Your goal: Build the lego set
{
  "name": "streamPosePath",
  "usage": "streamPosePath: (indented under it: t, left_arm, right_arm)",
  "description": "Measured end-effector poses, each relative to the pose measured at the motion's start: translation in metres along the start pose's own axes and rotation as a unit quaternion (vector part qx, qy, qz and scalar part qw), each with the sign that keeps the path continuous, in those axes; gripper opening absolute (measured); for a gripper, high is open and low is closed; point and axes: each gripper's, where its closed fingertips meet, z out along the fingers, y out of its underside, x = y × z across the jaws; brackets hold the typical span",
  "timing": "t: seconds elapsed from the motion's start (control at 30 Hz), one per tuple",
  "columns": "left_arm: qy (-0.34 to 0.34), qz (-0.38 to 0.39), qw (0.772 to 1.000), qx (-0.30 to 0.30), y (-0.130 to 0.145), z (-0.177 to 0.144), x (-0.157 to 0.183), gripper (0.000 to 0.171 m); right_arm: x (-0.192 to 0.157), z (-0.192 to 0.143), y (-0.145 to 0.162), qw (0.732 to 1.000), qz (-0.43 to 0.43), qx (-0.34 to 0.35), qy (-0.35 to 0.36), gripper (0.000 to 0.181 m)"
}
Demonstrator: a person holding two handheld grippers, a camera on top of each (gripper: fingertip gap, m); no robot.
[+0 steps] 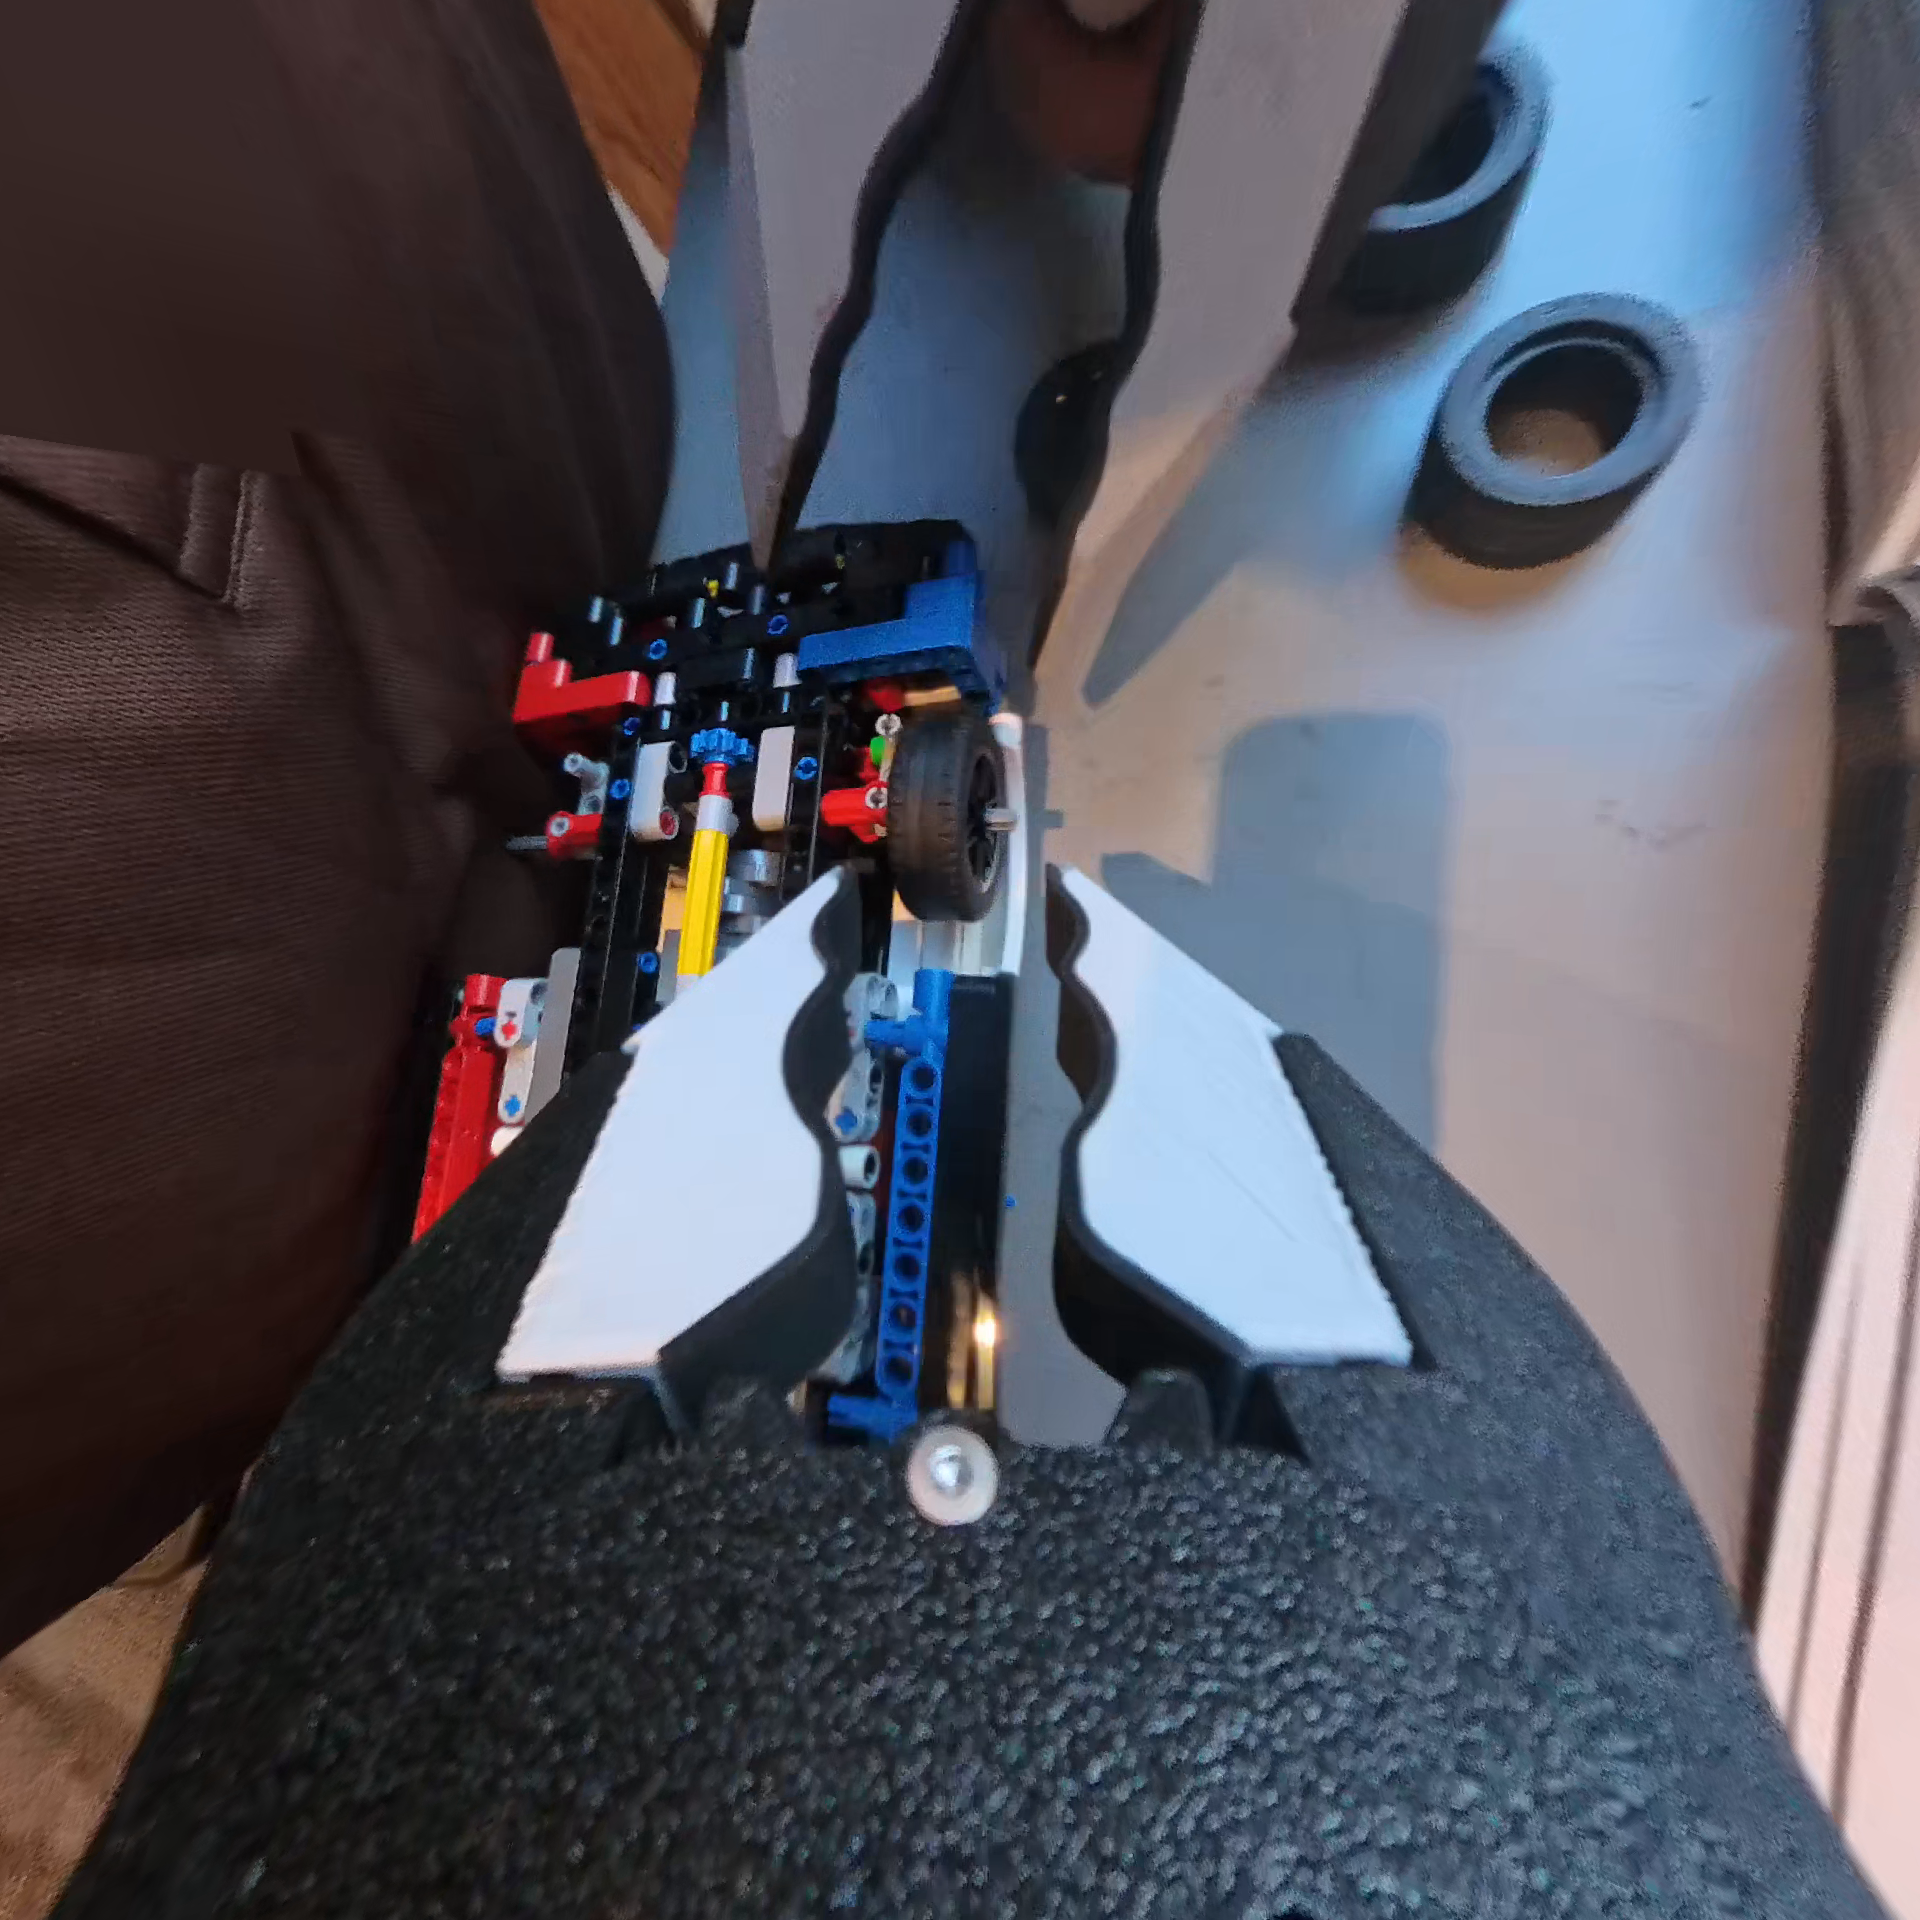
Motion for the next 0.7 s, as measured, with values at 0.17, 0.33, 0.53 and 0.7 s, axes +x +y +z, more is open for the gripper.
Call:
streamPosePath:
  t: [0.17,0.33,0.53,0.7]
  left_arm:
    - [-0.086,-0.027,0.991,0.097,-0.005,-0.046,-0.003,0.044]
    - [-0.161,-0.025,0.974,0.156,0.005,-0.067,0.014,0.042]
    - [-0.265,-0.011,0.942,0.204,0.021,-0.078,0.011,0.043]
    - [-0.321,0.034,0.923,0.21,0.034,-0.089,0.006,0.044]
  right_arm:
    - [0.01,-0.024,-0.01,0.997,0.02,0.055,0.054,0.031]
    - [0.011,-0.036,-0.015,0.988,0.03,0.097,0.112,0.031]
    - [0.007,-0.038,-0.019,0.979,0.053,0.126,0.154,0.026]
    - [0.014,-0.06,-0.042,0.963,0.068,0.153,0.212,0.025]
